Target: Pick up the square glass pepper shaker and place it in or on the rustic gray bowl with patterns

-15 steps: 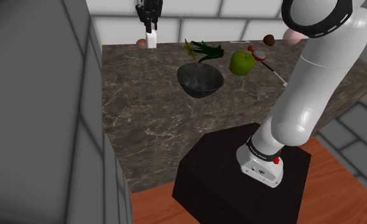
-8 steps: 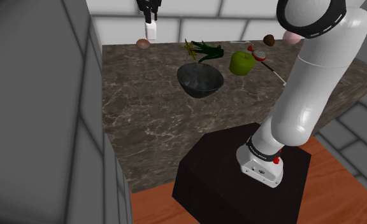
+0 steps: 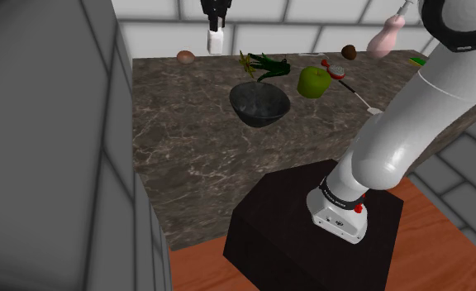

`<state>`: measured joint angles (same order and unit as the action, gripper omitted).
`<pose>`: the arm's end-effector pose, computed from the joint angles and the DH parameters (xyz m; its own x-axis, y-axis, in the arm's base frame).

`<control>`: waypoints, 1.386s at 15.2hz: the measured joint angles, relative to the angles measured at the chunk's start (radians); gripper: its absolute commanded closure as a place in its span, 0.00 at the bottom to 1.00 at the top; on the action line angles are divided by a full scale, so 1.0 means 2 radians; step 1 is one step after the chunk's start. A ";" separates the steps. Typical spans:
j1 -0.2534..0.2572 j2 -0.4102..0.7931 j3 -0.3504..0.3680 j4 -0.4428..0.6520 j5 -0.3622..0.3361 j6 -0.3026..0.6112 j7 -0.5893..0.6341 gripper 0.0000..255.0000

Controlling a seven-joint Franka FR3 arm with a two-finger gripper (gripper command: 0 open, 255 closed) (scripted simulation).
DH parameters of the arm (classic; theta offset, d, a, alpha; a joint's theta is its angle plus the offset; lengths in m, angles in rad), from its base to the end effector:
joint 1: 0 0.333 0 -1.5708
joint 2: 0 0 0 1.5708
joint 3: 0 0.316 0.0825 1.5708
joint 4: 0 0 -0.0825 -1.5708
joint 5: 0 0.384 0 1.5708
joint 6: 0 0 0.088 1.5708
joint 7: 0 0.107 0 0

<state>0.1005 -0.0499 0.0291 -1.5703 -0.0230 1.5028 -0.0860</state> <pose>0.5279 0.0666 0.6460 0.9770 0.2123 -0.0196 0.2127 -0.9768 0.0228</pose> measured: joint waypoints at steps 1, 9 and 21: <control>-0.001 -0.019 -0.001 -0.019 0.000 0.000 -0.001 1.00; 0.000 -0.176 -0.003 -0.156 0.004 -0.020 -0.005 1.00; 0.001 -0.277 -0.004 -0.271 0.006 -0.006 -0.004 1.00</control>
<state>0.1031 -0.6037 0.0219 -2.1132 -0.0119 1.4916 -0.0944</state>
